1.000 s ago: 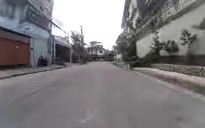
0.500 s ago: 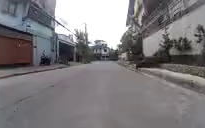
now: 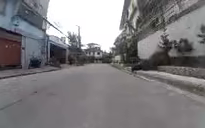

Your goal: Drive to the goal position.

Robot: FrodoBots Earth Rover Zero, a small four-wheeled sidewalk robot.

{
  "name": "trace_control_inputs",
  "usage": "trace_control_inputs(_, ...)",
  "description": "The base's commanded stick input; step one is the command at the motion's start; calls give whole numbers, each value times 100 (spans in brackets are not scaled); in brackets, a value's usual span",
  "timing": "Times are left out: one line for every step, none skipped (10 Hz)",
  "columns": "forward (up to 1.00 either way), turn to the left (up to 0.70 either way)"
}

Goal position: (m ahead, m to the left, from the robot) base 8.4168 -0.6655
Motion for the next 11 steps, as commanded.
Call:
trace_control_inputs(100, -18)
trace_control_inputs(100, -27)
trace_control_inputs(100, -37)
trace_control_inputs(100, -37)
trace_control_inputs(100, -37)
trace_control_inputs(100, -32)
trace_control_inputs(100, -13)
trace_control_inputs(100, 3)
trace_control_inputs(100, 3)
trace_control_inputs(100, 3)
trace_control_inputs(100, 3)
